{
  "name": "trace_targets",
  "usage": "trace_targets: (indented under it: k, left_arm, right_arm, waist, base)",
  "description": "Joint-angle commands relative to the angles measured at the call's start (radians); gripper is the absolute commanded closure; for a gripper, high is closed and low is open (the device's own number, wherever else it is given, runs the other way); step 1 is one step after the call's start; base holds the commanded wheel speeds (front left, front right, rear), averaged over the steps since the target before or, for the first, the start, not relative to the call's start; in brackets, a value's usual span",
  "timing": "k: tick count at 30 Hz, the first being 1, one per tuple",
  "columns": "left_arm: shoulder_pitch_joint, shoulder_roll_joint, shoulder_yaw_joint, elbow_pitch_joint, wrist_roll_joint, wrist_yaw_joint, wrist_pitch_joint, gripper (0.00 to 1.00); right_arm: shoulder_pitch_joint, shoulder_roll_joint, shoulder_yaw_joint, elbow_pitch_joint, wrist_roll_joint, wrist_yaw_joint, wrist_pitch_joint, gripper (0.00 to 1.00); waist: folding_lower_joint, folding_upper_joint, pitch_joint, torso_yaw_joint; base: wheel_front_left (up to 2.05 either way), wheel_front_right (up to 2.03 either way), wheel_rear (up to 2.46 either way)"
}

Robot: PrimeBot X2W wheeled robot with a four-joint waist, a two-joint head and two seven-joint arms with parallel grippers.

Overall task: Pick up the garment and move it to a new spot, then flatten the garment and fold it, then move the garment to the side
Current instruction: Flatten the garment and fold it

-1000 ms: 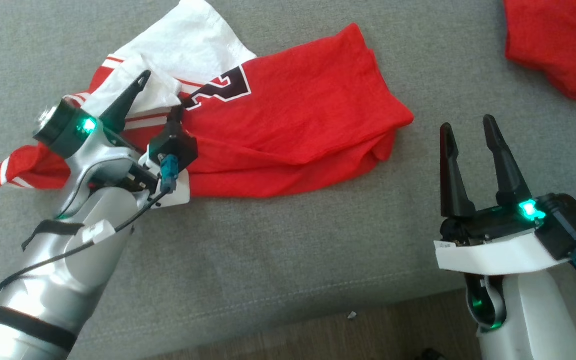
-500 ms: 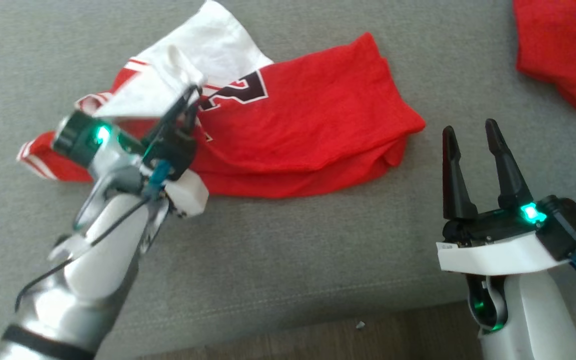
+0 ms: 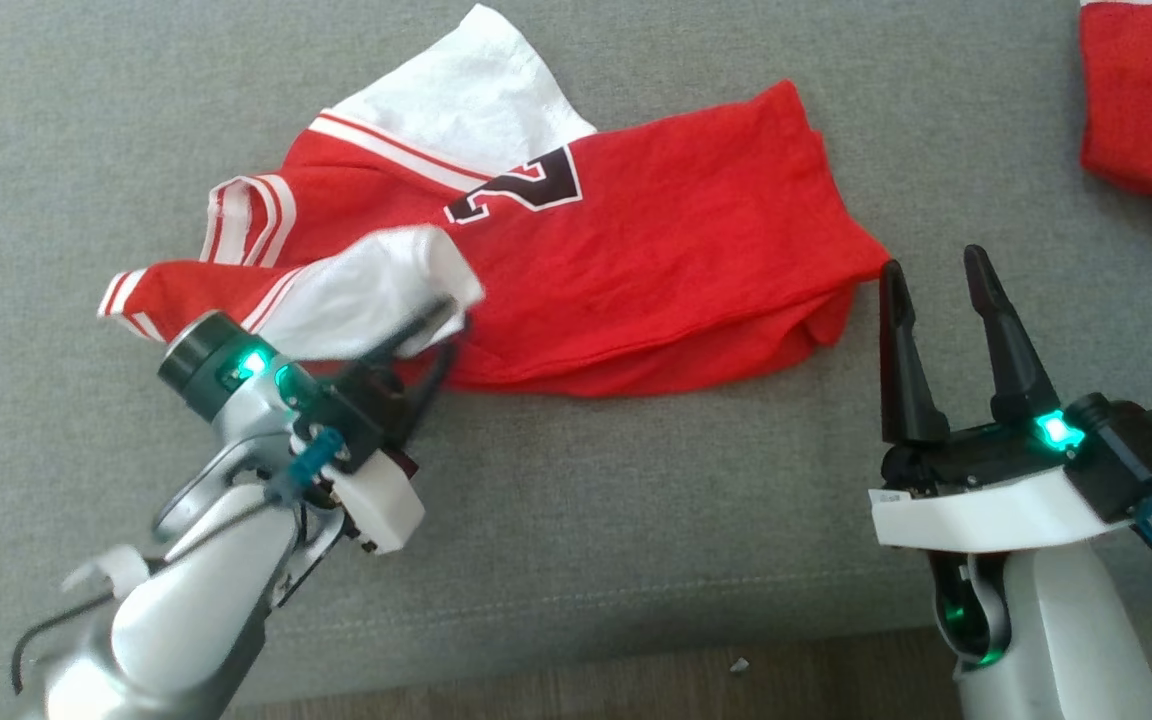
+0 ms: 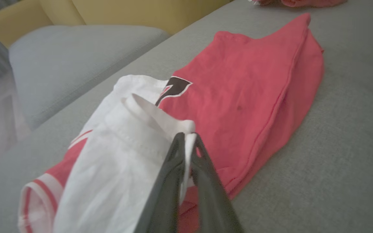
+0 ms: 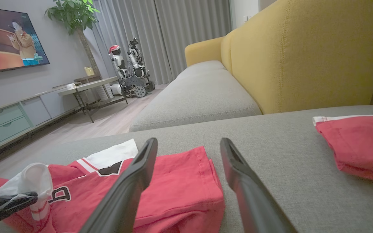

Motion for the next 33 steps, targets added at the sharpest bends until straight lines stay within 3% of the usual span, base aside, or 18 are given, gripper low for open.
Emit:
trace_targets:
  k: [1, 6, 10, 17, 32, 33]
  left_arm:
    - [-0.025, 0.041, 0.024, -0.052, 0.047, 0.040, -0.018, 0.00]
    - [0.021, 0.067, 0.018, -0.089, 0.096, 0.113, -0.004, 0.00]
    - [0.043, 0.082, 0.013, -0.105, 0.115, 0.139, -0.004, 0.00]
    - [-0.021, 0.107, -0.059, -0.076, 0.288, 0.192, -0.009, 0.00]
    - [-0.129, 0.056, -0.086, 0.095, 0.320, 0.221, -0.036, 0.00]
    - [-0.129, 0.056, -0.086, 0.097, 0.316, 0.223, -0.039, 0.20]
  right_arm:
    - [0.007, -0.001, 0.027, -0.026, -0.003, 0.006, -0.007, 0.00]
    - [0.013, -0.001, 0.026, -0.025, 0.004, 0.006, -0.007, 0.00]
    - [0.015, -0.001, 0.023, -0.028, 0.010, 0.006, -0.007, 0.00]
    - [0.011, -0.001, 0.029, -0.023, 0.013, 0.006, -0.007, 0.00]
    - [-0.013, -0.001, 0.032, -0.022, 0.025, 0.006, -0.007, 0.00]
    - [-0.013, -0.001, 0.032, -0.022, 0.025, 0.006, -0.007, 0.00]
  waist:
    - [0.0000, 0.0000, -0.003, 0.000]
    - [0.0000, 0.0000, -0.008, -0.004]
    - [0.0000, 0.0000, -0.004, -0.005]
    - [0.0000, 0.0000, 0.008, 0.001]
    - [0.0000, 0.0000, 0.038, -0.041]
    - [0.0000, 0.0000, 0.038, -0.042]
  base:
    - [0.00, 0.00, 0.00]
    - [0.00, 0.00, 0.00]
    - [0.00, 0.00, 0.00]
    - [0.00, 0.00, 0.00]
    - [0.00, 0.00, 0.00]
    - [0.00, 0.00, 0.00]
